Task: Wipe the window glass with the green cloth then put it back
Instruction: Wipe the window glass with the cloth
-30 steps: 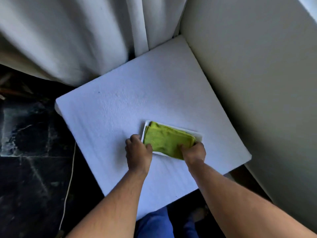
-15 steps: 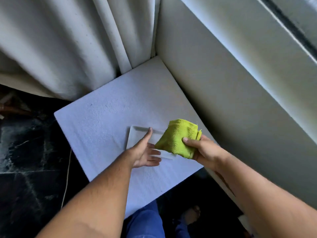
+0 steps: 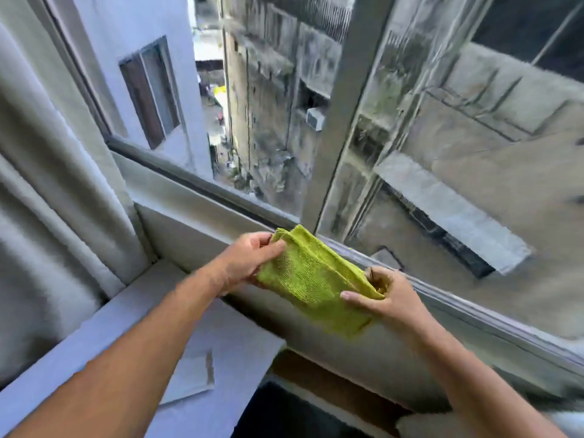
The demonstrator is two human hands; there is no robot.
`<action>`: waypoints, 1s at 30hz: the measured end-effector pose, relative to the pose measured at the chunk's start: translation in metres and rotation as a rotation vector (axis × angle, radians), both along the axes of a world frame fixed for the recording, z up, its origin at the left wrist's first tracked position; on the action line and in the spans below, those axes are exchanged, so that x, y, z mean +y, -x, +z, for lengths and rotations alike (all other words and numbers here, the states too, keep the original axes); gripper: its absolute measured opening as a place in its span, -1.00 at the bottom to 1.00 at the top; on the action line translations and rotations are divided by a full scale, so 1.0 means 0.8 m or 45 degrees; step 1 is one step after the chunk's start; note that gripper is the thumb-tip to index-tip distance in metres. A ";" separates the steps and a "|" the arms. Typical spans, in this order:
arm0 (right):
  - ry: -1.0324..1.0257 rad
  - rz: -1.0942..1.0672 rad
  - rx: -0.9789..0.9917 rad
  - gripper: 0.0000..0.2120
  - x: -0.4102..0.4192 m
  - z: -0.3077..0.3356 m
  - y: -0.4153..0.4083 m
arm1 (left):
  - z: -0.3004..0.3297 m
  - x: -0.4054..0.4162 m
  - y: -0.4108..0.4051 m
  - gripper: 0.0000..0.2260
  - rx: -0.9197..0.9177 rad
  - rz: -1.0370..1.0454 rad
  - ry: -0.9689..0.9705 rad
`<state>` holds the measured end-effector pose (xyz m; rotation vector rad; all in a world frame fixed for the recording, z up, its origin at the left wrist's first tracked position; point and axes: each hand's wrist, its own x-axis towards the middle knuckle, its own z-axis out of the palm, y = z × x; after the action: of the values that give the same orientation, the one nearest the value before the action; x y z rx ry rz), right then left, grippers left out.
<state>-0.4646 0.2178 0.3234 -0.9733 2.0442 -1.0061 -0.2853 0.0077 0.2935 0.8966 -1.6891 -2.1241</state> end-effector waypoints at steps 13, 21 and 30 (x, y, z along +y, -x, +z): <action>0.507 -0.636 2.138 -0.46 0.134 0.426 0.204 | 0.512 0.126 0.260 -0.88 0.728 -0.308 0.971; 0.169 -0.078 2.723 -0.40 0.062 0.408 0.236 | 0.559 0.115 0.252 -0.77 0.752 0.441 2.088; 0.253 -0.172 2.603 -0.35 0.013 0.410 0.244 | 0.637 0.089 0.354 -0.47 0.346 0.688 3.138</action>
<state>-0.6600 0.2278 0.6516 -2.5789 3.4387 0.1819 -0.5688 0.0790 0.8031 0.0123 -1.8515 0.7625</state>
